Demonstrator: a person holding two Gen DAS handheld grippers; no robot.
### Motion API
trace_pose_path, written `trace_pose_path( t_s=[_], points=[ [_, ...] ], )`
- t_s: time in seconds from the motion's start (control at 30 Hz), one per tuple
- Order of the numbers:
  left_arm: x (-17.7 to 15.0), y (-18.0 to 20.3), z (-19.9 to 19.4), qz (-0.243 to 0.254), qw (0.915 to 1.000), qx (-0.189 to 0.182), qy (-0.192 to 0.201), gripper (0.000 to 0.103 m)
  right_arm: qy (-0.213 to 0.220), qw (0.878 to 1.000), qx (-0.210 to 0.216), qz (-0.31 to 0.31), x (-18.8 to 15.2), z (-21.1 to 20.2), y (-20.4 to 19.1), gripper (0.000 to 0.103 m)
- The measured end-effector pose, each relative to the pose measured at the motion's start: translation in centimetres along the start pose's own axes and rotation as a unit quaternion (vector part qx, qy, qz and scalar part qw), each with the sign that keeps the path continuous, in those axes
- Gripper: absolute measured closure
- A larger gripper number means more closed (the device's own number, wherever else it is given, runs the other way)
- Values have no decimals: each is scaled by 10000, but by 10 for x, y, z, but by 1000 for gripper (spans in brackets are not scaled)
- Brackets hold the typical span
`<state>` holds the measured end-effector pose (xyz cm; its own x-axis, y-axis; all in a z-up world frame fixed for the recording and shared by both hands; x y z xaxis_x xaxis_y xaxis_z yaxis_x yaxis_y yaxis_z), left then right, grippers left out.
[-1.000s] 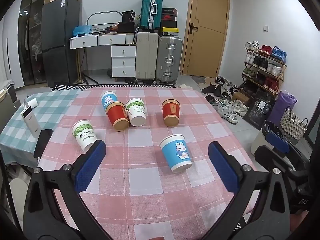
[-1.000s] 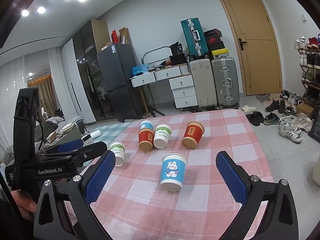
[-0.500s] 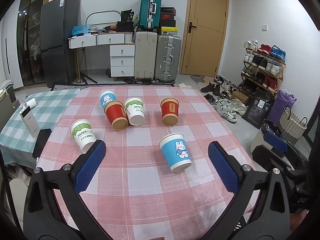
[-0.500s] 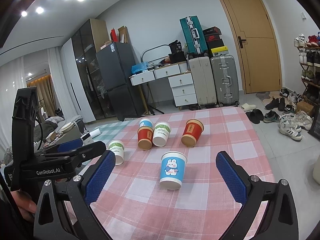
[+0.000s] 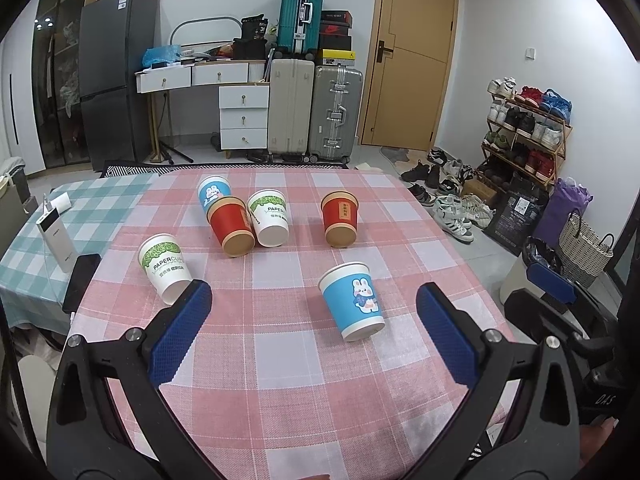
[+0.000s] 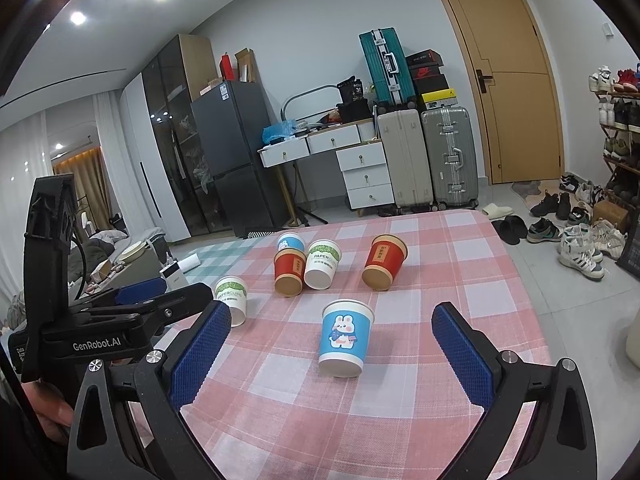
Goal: Flip cup upright
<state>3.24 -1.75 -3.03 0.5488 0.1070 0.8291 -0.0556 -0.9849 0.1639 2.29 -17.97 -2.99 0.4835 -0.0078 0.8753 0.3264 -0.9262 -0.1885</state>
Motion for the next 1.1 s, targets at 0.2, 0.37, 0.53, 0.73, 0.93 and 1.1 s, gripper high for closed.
trace_pose_path(
  t_s=[0.2, 0.37, 0.53, 0.73, 0.93, 1.1],
  points=[
    [-1, -2, 2, -8, 10000, 6, -14, 1, -21, 10000, 0, -5, 0, 1, 0, 0],
    [-3, -2, 4, -5, 10000, -4, -23, 1, -21, 10000, -3, 6, 0, 1, 1, 0],
    [-4, -3, 5, -17, 10000, 1, -38, 1, -35, 10000, -3, 13, 0, 2, 1, 0],
    [-8, -5, 13, -5, 10000, 1, -90, 1, -57, 10000, -5, 25, 0, 3, 1, 0],
    [-7, -9, 35, -8, 9998, -7, -220, 1, -66, 9999, -4, 98, -2, 8, 7, 0],
    [-6, -9, 59, -29, 9990, -87, -432, 1, -135, 9997, -63, 216, -6, 17, 18, 0]
  ],
)
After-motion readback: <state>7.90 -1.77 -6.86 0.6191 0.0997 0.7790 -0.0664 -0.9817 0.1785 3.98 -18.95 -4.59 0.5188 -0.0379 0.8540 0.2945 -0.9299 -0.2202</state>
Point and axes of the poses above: each gripper's, at about its wrist camera, not at the fingertips, and z roughly the way its jaws point, y to its right, x to its top, the point moved 4 cm from there along z, roughly the way its jaws point, and after that the axes turned 7 degrees about -x, right-handed, at the moved point
